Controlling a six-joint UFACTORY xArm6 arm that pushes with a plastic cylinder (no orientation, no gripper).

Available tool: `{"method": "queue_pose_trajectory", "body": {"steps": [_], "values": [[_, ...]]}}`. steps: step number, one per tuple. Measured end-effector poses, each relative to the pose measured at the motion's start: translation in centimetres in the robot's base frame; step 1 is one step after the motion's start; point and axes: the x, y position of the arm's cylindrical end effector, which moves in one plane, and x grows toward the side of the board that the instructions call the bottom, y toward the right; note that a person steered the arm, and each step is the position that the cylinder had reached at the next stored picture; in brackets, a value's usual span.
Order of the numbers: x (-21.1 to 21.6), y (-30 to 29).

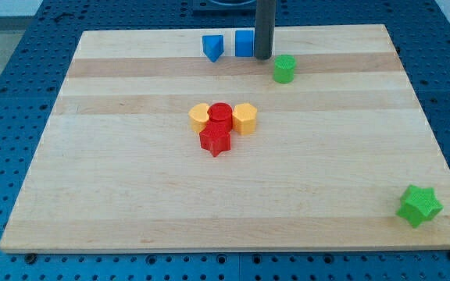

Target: Push the green circle towards the green star

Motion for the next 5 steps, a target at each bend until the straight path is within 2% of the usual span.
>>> {"method": "queue_pose_trajectory", "body": {"steps": [3, 5], "values": [[2.8, 1.9], [7.3, 6.0]]}}
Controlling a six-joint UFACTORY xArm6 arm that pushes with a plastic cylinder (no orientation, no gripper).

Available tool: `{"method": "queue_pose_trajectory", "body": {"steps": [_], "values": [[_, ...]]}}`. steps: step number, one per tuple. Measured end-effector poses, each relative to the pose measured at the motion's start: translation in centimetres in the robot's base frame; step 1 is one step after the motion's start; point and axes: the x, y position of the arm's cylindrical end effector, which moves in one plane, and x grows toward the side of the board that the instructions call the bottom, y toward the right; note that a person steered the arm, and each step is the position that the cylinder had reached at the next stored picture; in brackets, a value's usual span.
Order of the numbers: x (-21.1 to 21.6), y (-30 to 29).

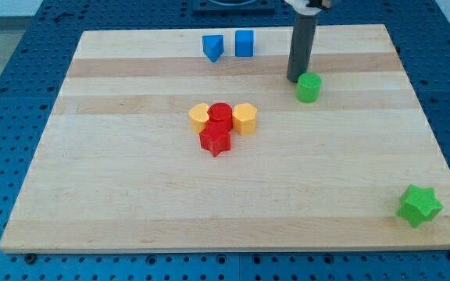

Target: Push the green circle towards the green star

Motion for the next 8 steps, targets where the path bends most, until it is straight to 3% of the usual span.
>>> {"method": "queue_pose_trajectory", "body": {"steps": [4, 8], "values": [[7.0, 3.7], [20.8, 10.1]]}}
